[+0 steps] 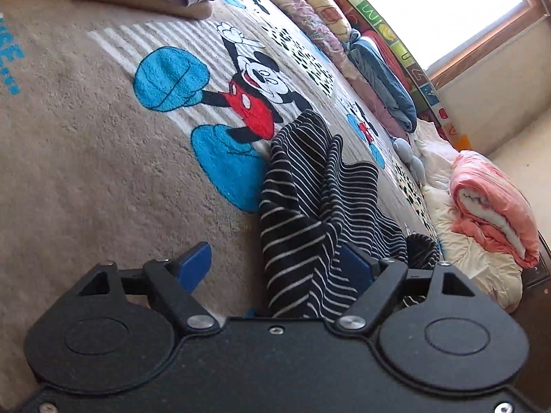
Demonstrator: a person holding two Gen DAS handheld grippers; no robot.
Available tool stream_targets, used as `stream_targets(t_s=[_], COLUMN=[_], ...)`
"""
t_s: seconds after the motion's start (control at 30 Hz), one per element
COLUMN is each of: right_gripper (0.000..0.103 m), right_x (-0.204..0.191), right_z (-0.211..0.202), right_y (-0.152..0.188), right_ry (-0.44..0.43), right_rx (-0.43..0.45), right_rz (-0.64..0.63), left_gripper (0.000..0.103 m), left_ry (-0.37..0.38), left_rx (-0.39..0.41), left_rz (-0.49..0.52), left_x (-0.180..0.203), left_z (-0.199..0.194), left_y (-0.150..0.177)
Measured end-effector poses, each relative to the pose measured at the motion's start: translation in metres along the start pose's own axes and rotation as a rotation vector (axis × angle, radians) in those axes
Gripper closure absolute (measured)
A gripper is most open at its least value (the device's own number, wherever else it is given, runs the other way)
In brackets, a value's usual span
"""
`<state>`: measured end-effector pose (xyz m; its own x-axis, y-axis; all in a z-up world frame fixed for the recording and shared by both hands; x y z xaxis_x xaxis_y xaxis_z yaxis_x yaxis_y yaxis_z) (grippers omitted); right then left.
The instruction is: Fold clothes
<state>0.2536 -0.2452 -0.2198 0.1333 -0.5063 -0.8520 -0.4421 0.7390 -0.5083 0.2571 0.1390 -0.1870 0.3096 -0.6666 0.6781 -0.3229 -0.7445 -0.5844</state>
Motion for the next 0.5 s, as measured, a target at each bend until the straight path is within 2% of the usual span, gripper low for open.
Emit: stream_targets(t_s=[0.17, 0.27, 0.37, 0.47, 0.5], right_gripper=[0.029, 0.029, 0.019, 0.013, 0.012], right_x=[-0.004, -0.007, -0.016, -0.02, -0.021], right_z=[0.027, 0.036, 0.037, 0.036, 0.036], right_y=[0.005, 0.012, 0.022, 0.026, 0.027], right_ry=[-0.001, 0.007, -0.012, -0.024, -0.029], right_rx=[-0.037, -0.053, -0.065, -0.065, -0.064], right_rz=[-0.069, -0.154, -0.241, -0.279, -0.286], left_gripper=[0.027, 0.027, 0.028, 0.037, 0.044], left_ry=[0.053, 0.085, 0.113, 0.124, 0.128], left_rx=[0.029, 0.03, 0.025, 0.012, 0.005], left_rz=[-0.032, -0.002, 0.024, 0.055, 0.071], left_x=[-0.006, -0.005, 0.002, 0.007, 0.01], left_z=[0.047, 0.066, 0.083, 0.101, 0.105], left_y=[-0.016, -0.023, -0.03, -0.035, -0.034])
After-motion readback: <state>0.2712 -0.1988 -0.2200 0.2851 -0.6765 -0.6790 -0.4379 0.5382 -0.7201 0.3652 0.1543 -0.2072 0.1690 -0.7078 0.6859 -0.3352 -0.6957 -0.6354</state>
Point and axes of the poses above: each gripper's, at about its wrist camera, not at the fingertips, and z roughly the way its jaws point, x to its right, y to its underside, the point moved 8 cm from there along z, roughly the way its jaws point, and after that the axes turned 12 degrees about x, right-handed, at the moved point
